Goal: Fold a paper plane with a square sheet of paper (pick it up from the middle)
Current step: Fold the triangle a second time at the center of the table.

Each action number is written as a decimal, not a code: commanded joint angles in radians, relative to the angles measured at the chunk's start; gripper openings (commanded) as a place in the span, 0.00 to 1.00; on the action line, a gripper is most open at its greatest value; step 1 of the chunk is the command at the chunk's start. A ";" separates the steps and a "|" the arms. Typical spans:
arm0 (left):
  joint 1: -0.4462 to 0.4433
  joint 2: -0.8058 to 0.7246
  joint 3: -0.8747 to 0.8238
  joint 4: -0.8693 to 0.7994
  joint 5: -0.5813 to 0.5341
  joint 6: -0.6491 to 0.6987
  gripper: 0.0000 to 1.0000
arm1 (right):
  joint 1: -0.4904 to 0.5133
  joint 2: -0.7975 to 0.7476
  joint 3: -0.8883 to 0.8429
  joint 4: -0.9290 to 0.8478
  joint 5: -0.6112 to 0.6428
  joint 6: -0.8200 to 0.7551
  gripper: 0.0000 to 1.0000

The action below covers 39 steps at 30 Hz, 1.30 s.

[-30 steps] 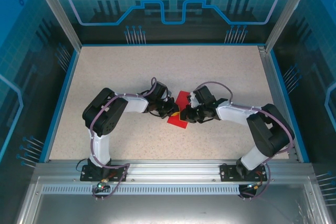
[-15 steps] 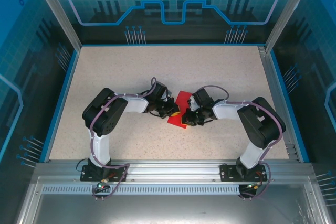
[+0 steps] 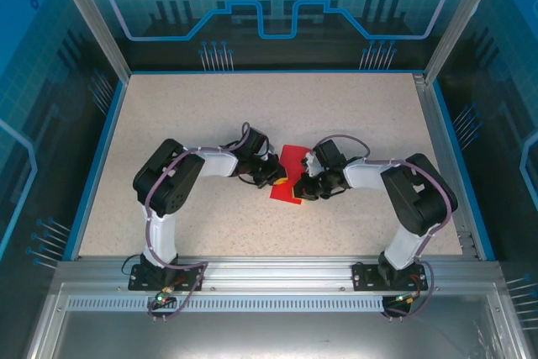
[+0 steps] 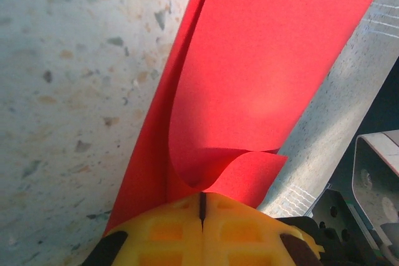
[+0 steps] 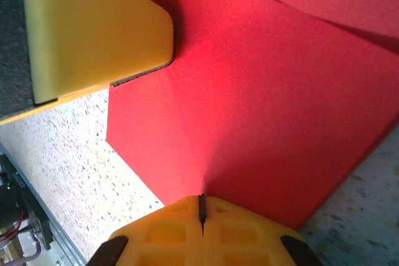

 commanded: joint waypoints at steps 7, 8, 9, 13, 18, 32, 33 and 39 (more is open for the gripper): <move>0.078 0.045 0.034 -0.052 -0.094 0.043 0.00 | -0.023 0.057 -0.014 -0.147 -0.005 -0.071 0.05; 0.081 0.046 0.037 -0.055 -0.094 0.045 0.00 | -0.024 0.058 -0.015 -0.146 -0.003 -0.072 0.05; 0.084 0.048 0.040 -0.056 -0.093 0.047 0.00 | -0.024 0.059 -0.015 -0.145 -0.003 -0.073 0.05; 0.091 0.057 0.056 -0.066 -0.090 0.057 0.00 | -0.027 0.064 -0.018 -0.144 -0.003 -0.074 0.05; 0.111 0.063 0.060 -0.076 -0.093 0.068 0.00 | -0.031 0.071 -0.019 -0.139 -0.005 -0.079 0.05; 0.162 -0.029 0.073 -0.117 -0.057 0.110 0.00 | -0.037 0.071 0.002 -0.138 -0.015 -0.072 0.06; 0.160 -0.046 0.067 -0.114 -0.049 0.106 0.01 | -0.036 0.071 0.007 -0.138 -0.016 -0.071 0.06; 0.096 -0.092 0.049 -0.082 0.020 0.108 0.01 | -0.036 0.055 0.022 -0.114 -0.030 -0.049 0.08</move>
